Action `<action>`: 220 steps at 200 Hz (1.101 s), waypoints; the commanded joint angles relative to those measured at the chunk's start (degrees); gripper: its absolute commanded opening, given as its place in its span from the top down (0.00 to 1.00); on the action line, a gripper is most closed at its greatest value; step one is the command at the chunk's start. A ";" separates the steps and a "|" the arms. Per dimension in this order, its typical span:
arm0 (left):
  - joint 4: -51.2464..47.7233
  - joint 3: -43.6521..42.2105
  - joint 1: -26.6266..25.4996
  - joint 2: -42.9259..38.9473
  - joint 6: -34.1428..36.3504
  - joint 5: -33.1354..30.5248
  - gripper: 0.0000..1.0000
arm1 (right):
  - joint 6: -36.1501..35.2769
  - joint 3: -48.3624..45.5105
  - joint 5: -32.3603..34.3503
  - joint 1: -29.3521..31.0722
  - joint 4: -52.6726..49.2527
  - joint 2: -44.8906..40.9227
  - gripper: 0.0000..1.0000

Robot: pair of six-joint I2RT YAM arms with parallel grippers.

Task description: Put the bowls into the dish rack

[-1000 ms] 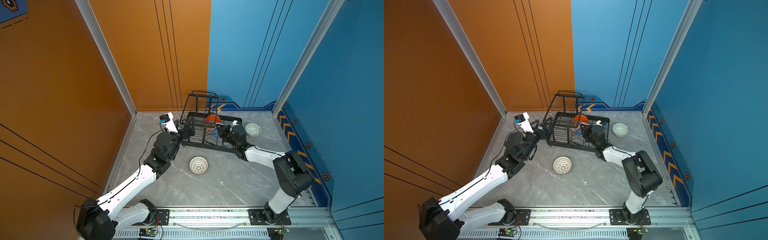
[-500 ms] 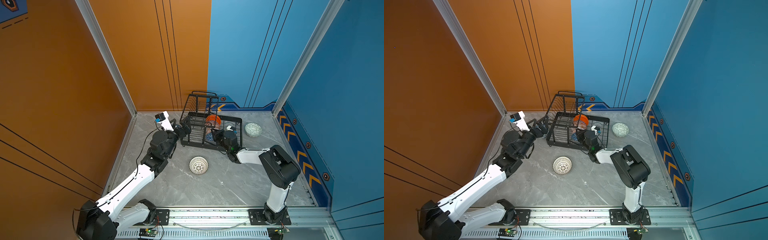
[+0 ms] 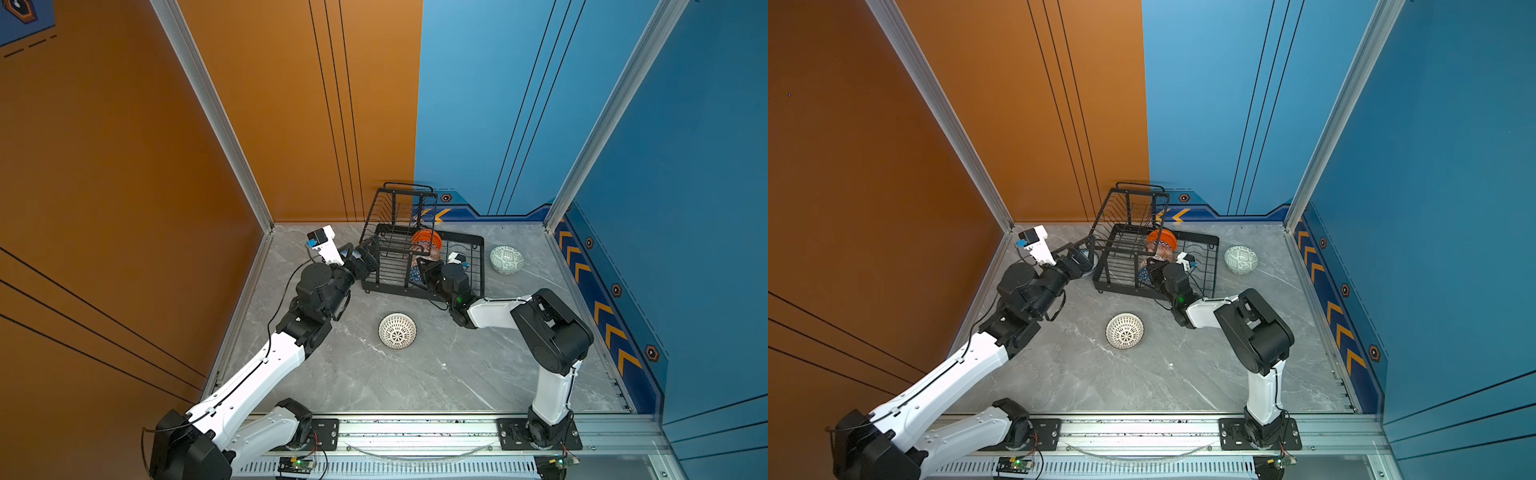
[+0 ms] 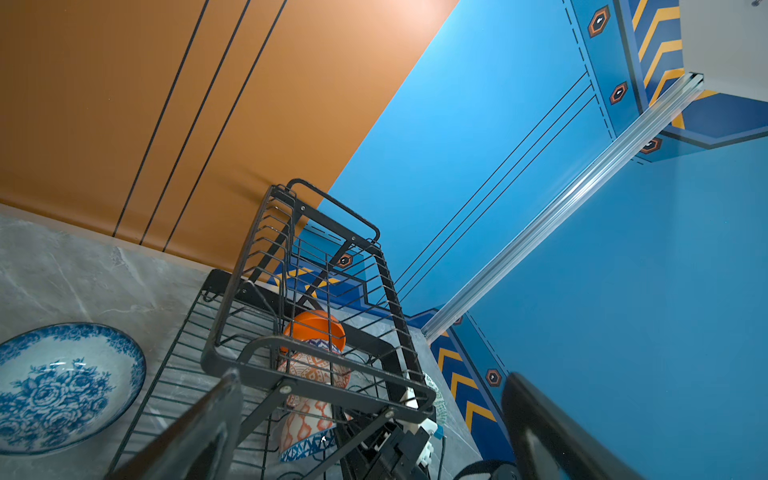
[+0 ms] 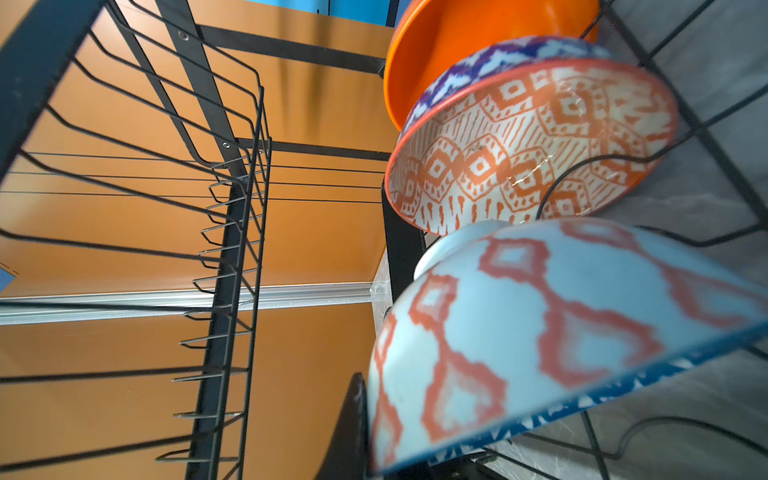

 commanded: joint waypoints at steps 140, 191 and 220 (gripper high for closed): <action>-8.10 1.07 1.14 -6.25 -0.59 2.44 0.02 | -6.88 2.45 3.08 0.44 -4.17 -6.29 1.00; -9.21 1.16 1.51 -6.58 -0.78 3.46 0.02 | -7.97 2.71 3.50 0.44 -5.81 -7.51 1.00; -9.68 1.28 1.73 -6.90 -0.81 3.82 0.02 | -8.28 2.89 3.98 0.43 -6.67 -8.13 1.00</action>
